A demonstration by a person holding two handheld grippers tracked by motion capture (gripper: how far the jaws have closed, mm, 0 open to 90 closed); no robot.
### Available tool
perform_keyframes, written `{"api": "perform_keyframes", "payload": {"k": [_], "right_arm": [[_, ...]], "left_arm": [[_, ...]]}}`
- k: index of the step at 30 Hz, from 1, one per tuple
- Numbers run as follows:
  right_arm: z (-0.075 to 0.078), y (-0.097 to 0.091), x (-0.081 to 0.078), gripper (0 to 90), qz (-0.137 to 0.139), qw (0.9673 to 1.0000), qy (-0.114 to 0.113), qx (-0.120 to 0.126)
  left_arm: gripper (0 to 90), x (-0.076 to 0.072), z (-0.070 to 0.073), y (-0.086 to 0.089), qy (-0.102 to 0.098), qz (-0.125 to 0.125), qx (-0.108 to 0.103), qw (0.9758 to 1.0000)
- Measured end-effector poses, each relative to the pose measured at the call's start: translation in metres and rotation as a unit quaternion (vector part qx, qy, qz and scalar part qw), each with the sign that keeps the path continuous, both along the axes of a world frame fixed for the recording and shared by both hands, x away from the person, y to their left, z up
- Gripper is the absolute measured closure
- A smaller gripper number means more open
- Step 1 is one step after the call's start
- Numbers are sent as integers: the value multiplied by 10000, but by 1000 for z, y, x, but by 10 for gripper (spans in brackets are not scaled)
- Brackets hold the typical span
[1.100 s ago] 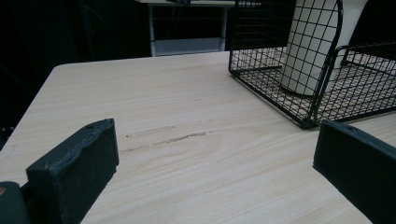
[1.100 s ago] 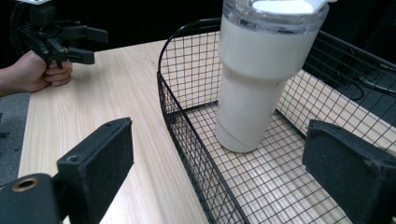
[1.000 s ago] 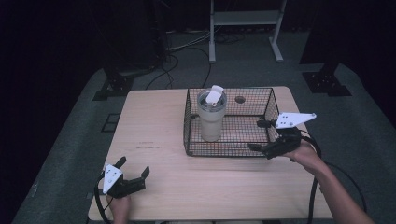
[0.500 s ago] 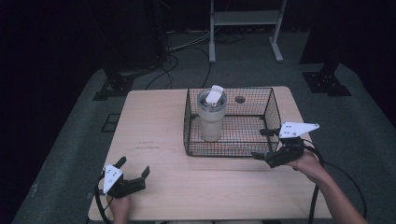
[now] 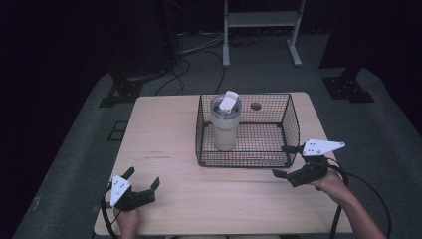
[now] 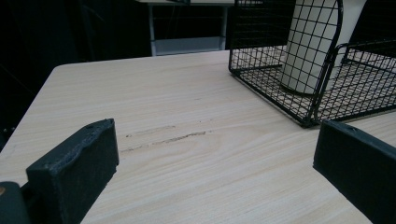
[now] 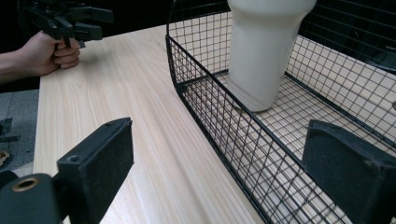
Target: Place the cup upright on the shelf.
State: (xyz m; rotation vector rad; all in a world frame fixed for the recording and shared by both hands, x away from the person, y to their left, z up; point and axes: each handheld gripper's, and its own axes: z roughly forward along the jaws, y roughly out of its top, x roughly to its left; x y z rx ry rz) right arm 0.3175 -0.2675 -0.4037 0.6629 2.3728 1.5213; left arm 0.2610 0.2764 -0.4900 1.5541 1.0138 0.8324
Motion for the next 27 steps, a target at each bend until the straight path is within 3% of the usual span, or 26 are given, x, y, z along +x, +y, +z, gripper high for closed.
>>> {"api": "perform_keyframes", "payload": {"k": [27], "right_arm": [[-40, -29, -20, 85, -304, 9994, 124, 71]], "left_arm": [[0, 0, 0, 0, 1, 1, 73, 10000]]}}
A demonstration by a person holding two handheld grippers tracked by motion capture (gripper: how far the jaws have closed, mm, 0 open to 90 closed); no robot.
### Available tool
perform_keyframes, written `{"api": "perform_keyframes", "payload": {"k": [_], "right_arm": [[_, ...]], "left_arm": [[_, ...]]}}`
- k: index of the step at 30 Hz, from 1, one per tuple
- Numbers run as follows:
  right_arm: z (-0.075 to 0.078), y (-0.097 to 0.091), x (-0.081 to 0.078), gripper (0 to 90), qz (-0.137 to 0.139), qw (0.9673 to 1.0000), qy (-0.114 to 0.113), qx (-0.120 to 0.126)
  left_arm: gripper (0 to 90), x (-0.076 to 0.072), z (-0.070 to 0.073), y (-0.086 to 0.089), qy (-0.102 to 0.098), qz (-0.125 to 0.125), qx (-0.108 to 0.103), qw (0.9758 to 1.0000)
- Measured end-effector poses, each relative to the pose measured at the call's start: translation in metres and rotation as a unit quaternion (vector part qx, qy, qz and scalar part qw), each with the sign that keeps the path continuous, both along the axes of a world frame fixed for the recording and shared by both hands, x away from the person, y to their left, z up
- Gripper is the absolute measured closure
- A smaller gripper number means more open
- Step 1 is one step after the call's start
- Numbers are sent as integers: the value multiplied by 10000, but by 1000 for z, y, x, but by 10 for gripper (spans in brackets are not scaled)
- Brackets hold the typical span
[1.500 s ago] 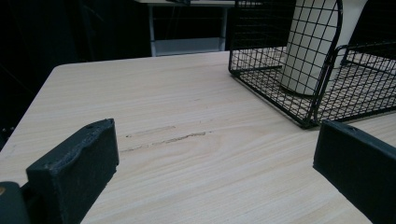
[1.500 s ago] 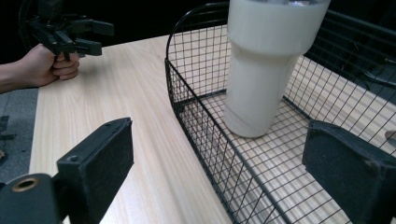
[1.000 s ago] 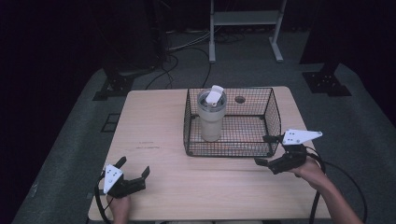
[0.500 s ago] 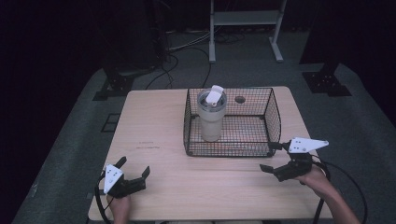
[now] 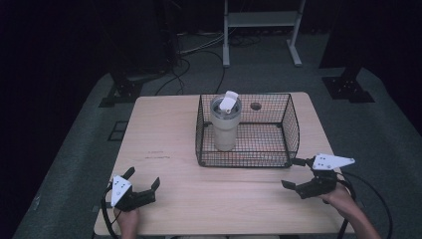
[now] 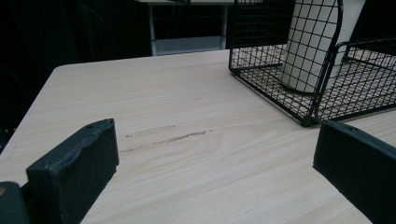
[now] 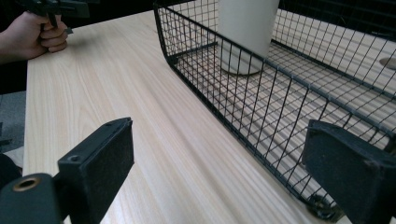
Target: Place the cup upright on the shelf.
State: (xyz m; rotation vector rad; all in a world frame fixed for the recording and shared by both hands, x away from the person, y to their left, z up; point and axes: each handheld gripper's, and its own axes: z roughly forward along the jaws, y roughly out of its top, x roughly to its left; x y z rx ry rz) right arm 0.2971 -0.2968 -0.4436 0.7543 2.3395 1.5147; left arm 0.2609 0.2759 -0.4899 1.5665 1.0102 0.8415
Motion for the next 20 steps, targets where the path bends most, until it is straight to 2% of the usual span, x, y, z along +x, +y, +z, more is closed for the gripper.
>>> {"api": "perform_keyframes", "payload": {"k": [6, 20], "right_arm": [[-12, -5, -4, 85, -68, 10000, 55, 37], [-25, -18, -10, 85, -288, 9995, 106, 76]], "left_arm": [[0, 0, 0, 0, -4, -5, 18, 10000], [0, 1, 0, -1, 18, 1, 33, 10000]]}}
